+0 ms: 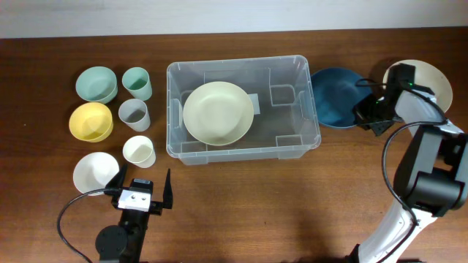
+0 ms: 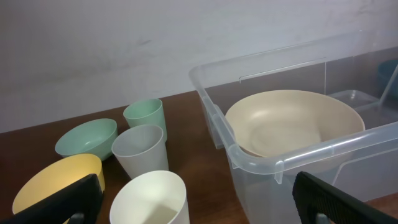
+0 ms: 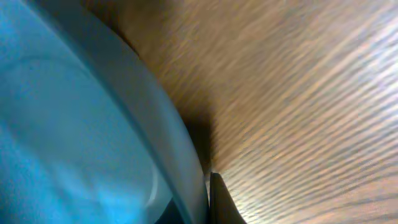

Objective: Pack container
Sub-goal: 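Lower the right gripper and grasp the teal plate's rim, then lift the teal plate and carry it over the container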

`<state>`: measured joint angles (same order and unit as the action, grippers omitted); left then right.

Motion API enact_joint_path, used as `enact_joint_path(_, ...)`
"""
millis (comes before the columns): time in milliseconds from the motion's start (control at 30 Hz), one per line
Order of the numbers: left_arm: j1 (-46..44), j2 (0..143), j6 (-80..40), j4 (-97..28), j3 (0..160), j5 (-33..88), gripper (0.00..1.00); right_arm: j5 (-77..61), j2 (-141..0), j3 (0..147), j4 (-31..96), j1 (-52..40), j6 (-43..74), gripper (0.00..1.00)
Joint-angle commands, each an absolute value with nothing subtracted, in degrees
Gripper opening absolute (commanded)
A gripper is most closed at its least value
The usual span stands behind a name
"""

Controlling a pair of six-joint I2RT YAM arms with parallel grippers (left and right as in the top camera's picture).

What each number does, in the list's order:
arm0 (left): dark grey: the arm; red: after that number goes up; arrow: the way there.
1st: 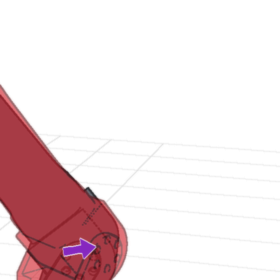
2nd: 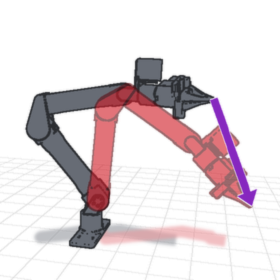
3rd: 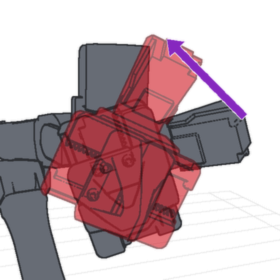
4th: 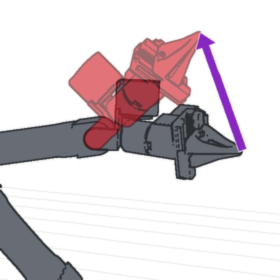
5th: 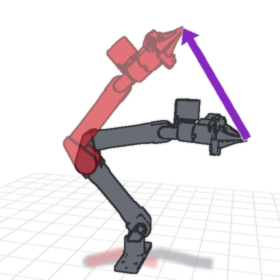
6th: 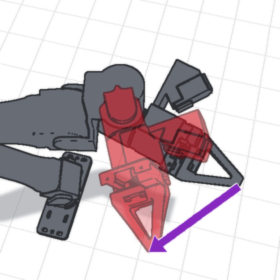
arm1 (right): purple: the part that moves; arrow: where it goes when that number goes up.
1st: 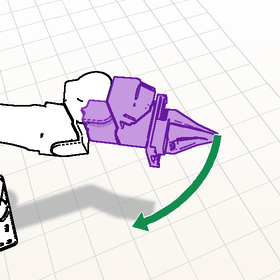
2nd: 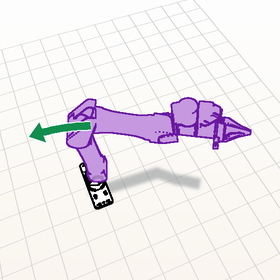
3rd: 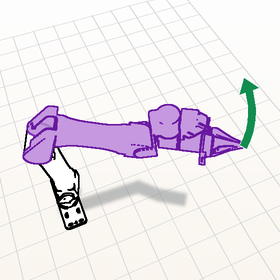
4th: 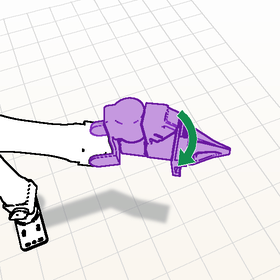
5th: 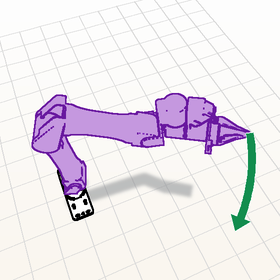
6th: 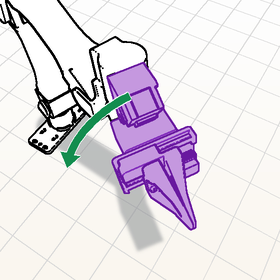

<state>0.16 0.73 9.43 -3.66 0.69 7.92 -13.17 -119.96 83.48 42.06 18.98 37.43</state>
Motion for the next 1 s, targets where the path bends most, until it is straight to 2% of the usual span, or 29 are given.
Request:
enact_joint_path(0,0.6,0.3,10.0,-3.9,0.5,7.7,1.00,-17.6,-120.6,83.9,42.6,23.5,37.5,0.04)
enact_joint_path(233,0.6,0.3,10.0,-3.9,0.5,7.7,0.99,-30.0,-119.6,86.9,42.3,29.0,36.4,0.04)
enact_joint_path(467,0.6,0.3,10.0,-3.9,0.5,7.7,1.00,-39.3,-116.8,93.7,44.8,29.8,35.4,0.04)
enact_joint_path(700,0.6,0.3,10.0,-3.9,0.5,7.7,0.99,-45.8,-111.9,99.3,48.3,27.0,34.2,0.04)
enact_joint_path(967,0.6,0.3,10.0,-3.9,0.5,7.7,0.99,-43.1,-100.0,101.6,50.9,18.7,30.1,0.04)
